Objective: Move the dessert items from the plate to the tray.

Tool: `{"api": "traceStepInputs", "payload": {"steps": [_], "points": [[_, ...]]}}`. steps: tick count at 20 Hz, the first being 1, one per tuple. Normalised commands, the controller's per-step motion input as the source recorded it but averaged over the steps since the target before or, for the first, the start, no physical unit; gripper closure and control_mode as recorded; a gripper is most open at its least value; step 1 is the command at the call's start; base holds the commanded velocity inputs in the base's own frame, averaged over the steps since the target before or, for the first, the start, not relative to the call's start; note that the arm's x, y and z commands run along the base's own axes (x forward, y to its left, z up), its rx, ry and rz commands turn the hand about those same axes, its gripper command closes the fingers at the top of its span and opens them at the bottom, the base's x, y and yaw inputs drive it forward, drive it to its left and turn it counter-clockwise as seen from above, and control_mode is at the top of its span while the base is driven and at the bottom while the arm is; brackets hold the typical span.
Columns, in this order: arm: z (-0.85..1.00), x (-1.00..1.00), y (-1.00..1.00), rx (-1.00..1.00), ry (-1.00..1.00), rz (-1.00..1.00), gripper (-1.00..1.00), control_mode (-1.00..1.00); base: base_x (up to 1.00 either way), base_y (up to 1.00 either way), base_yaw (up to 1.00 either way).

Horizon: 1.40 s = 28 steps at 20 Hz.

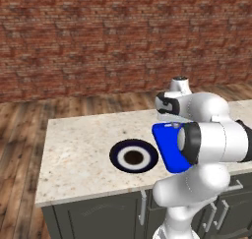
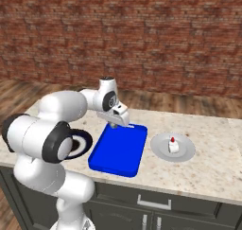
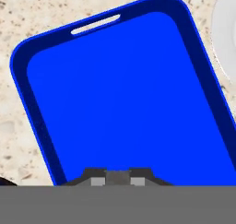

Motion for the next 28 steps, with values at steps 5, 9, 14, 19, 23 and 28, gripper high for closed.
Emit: {"api": "traceStepInputs", "payload": {"steps": [5,9,14,19,23,28], "points": [[-0.31,0.43,-0.13,0.0,-0.02,0.0,1.0,-1.0,0.0,0.0,0.0],[-0.35,0.15,-0.01,0.0,0.0,0.0,1.0,-1.0,0.0,0.0,0.0],[-0.43,0.0,0.0,0.0,-0.03,0.0,1.0,-1.0,0.0,0.0,0.0],[-0.41,0.0,-0.01,0.0,-0.12,0.0,1.0,-1.0,0.0,0.0,0.0],[-0.37,0.0,0.0,0.0,-0.12,0.0,1.0,-1.0,0.0,0.0,0.0],[-0.27,0.0,-0.01,0.0,-0.11,0.0,1.0,-1.0,0.0,0.0,0.0]]}}
